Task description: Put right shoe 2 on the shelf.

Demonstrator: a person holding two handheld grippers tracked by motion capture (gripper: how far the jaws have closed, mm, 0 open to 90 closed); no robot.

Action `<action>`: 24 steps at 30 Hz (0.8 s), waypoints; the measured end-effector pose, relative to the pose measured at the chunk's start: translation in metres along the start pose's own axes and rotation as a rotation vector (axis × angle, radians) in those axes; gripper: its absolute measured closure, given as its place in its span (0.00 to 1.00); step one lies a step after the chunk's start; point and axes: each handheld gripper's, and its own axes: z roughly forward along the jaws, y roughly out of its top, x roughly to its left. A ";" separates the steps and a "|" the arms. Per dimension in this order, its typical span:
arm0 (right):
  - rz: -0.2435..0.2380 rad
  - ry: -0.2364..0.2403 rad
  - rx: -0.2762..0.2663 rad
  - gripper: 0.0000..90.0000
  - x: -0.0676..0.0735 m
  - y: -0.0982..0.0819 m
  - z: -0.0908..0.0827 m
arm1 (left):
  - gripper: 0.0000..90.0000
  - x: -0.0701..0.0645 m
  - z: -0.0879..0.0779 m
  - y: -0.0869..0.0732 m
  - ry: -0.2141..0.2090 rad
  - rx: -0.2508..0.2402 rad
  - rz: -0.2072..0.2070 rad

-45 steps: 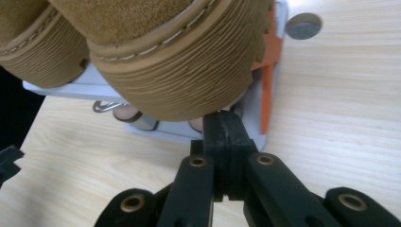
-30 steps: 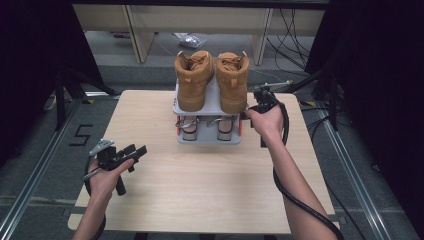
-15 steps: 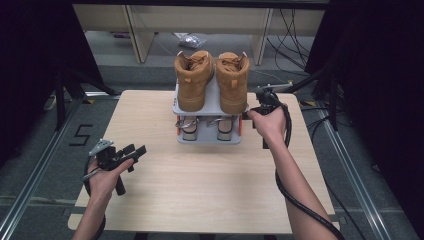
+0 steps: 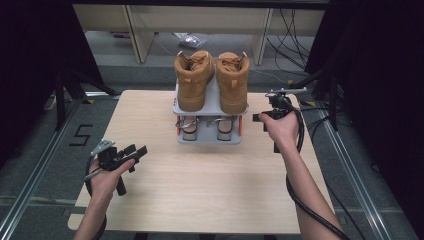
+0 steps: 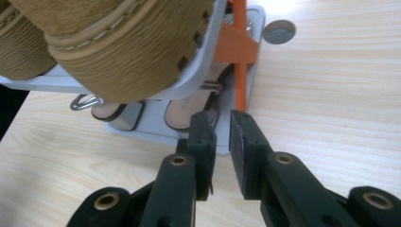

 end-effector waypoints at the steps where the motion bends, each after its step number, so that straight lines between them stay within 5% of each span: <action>1: -0.049 -0.017 -0.011 0.88 -0.005 0.000 -0.001 | 0.46 0.000 0.000 0.000 0.000 0.000 0.001; 5: -0.032 -0.008 -0.015 0.86 -0.010 -0.004 -0.003 | 0.46 0.000 0.000 0.000 0.001 -0.002 0.001; 6: -0.076 0.005 -0.050 0.86 -0.015 -0.005 -0.001 | 0.46 0.000 0.000 0.000 0.001 -0.002 0.002; 9: -0.007 0.000 -0.036 0.84 -0.014 -0.009 -0.004 | 0.46 0.000 0.000 0.000 0.001 -0.001 0.004; 11: -0.109 -0.010 -0.076 0.84 -0.023 -0.010 -0.003 | 0.46 0.000 0.000 0.000 0.000 -0.001 0.004; 13: -0.089 -0.022 -0.054 0.82 -0.023 -0.014 -0.006 | 0.46 0.000 0.000 0.000 0.001 0.000 0.003; 14: -0.029 -0.014 -0.051 0.82 -0.019 -0.015 -0.007 | 0.46 0.000 0.000 0.000 0.001 -0.001 0.003; 15: -0.084 -0.030 -0.067 0.81 -0.024 -0.017 -0.007 | 0.46 0.000 0.000 0.000 -0.001 -0.002 0.003; 17: -0.070 -0.025 -0.066 0.81 -0.026 -0.021 -0.008 | 0.46 -0.001 -0.001 0.000 -0.001 -0.005 0.006; 18: -0.129 -0.021 -0.090 0.81 -0.032 -0.022 -0.007 | 0.46 -0.001 -0.001 0.001 -0.002 -0.005 0.006; 19: -0.129 -0.023 -0.090 0.80 -0.033 -0.023 -0.007 | 0.46 -0.002 -0.001 0.001 -0.004 -0.006 0.006; 20: -0.077 -0.024 -0.073 0.79 -0.031 -0.027 -0.008 | 0.46 -0.002 -0.001 0.001 -0.003 -0.005 0.006; 24: -0.090 -0.028 -0.094 0.77 -0.037 -0.034 -0.007 | 0.46 -0.002 0.000 0.000 0.000 -0.003 0.008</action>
